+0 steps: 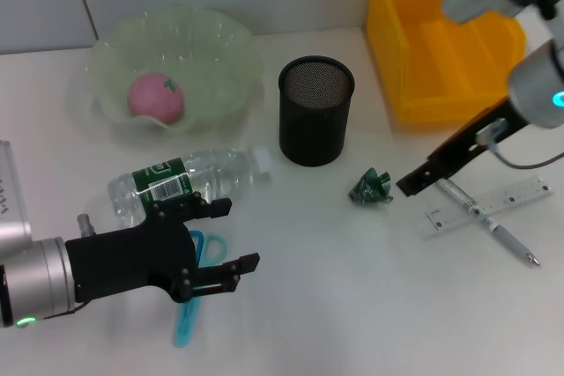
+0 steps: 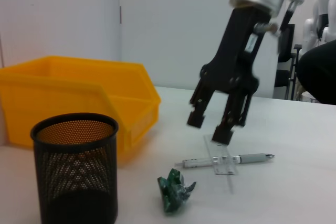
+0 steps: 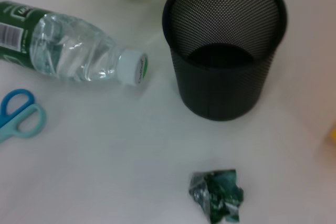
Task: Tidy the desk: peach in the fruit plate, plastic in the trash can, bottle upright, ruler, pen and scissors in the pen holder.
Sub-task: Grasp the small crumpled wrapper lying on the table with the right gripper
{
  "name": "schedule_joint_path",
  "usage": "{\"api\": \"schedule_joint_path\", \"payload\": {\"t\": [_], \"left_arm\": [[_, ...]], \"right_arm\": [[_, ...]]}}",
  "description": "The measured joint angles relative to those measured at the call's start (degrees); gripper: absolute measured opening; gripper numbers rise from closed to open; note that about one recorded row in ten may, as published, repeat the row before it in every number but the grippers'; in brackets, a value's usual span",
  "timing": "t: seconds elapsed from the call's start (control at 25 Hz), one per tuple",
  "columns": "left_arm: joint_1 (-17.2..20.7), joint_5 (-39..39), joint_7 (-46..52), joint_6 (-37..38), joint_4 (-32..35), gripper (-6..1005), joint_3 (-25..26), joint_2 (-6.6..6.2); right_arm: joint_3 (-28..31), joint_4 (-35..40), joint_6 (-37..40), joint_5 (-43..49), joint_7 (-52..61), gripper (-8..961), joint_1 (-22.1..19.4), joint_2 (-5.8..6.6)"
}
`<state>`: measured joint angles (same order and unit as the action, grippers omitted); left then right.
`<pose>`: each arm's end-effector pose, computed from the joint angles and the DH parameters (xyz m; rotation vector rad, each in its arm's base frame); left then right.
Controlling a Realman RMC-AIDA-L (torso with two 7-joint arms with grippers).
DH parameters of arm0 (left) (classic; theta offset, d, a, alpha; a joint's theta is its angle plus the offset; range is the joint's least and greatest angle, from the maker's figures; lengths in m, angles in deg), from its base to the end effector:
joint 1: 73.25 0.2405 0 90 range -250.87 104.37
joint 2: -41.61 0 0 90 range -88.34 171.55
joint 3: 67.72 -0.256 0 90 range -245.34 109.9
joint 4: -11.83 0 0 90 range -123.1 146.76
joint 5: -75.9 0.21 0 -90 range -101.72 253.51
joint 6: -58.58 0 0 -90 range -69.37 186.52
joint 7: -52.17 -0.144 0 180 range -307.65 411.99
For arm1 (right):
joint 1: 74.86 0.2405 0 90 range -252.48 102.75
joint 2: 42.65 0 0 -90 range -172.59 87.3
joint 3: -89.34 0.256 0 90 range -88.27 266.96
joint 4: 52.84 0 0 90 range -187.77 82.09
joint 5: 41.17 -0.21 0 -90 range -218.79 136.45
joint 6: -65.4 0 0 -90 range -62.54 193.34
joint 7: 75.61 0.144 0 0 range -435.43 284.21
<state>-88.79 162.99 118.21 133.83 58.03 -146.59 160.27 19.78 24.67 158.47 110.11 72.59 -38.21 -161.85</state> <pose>-0.2544 0.2849 -0.0505 -2.7821 -0.2804 -0.6530 0.1845 0.3661 0.0296 -2.4951 1.0657 -0.4195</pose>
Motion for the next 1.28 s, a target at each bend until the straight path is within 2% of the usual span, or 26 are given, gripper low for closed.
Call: {"api": "schedule_joint_path", "payload": {"t": [0.32,1.12,1.28], "left_arm": [[-0.91,0.00,-0.02,-0.05,-1.17,791,-0.86,0.08],[-1.77,0.01,-0.04,-0.38,-2.63,787,-1.54,0.08],[-2.01,0.03,-0.04,-0.38,-3.09,786,-1.54,0.08]], "right_arm": [[-5.14,-7.35,-7.68,0.30,2.31,825,2.24,-0.08],[-8.63,-21.21,-17.05,-0.47,3.03,824,7.70,-0.31],[-8.65,-22.13,-17.69,-1.33,2.96,824,7.93,-0.32]]}}
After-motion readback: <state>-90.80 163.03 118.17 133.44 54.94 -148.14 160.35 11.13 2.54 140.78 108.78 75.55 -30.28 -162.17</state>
